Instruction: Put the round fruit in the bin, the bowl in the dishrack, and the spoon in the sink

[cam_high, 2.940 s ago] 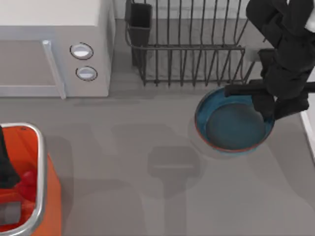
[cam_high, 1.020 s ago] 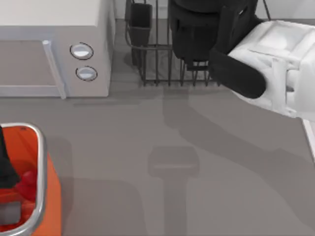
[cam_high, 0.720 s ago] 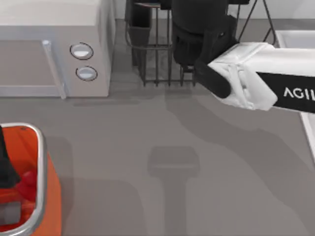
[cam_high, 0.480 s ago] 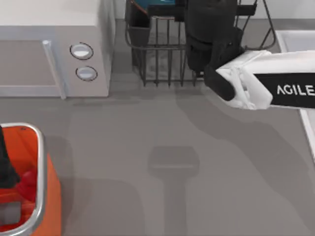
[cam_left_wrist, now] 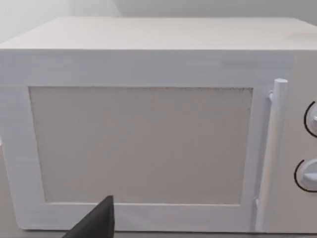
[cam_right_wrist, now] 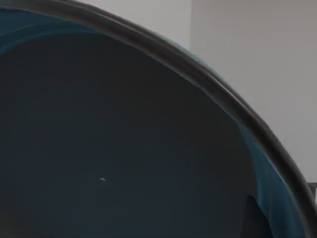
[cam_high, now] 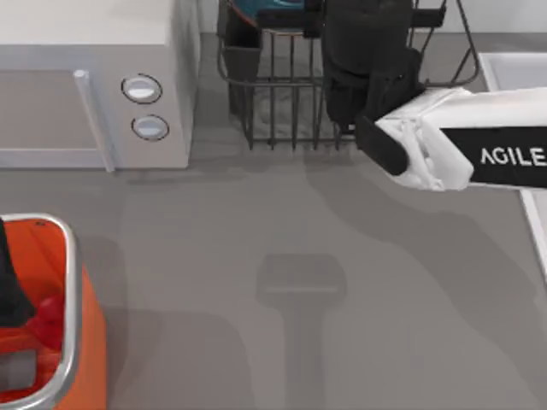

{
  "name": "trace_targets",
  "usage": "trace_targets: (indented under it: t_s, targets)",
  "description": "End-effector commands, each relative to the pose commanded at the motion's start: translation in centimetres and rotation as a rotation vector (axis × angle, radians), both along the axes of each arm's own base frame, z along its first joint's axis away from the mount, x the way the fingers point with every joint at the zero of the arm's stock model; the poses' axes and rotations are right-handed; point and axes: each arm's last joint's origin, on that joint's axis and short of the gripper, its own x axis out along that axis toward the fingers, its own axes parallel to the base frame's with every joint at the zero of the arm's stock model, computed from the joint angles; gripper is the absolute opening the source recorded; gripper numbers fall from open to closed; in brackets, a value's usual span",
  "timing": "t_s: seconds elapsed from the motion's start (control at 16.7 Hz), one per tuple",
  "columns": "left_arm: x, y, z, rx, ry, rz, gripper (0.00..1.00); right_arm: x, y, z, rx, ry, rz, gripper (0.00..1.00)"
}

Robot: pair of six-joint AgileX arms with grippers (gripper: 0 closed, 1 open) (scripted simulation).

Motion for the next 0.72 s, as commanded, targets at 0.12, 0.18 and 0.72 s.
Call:
trace_targets:
  t_s: [0.12,0.18,0.72]
  targets:
    - [0.00,0.00,0.00,0.000,0.000,0.000,1.00,0.00,0.00,0.00,0.000,0.000,0.000,0.45]
    - [0.00,0.00,0.00,0.000,0.000,0.000,1.00,0.00,0.00,0.00,0.000,0.000,0.000,0.53]
    - [0.00,0.00,0.00,0.000,0.000,0.000,1.00,0.00,0.00,0.00,0.000,0.000,0.000,1.00]
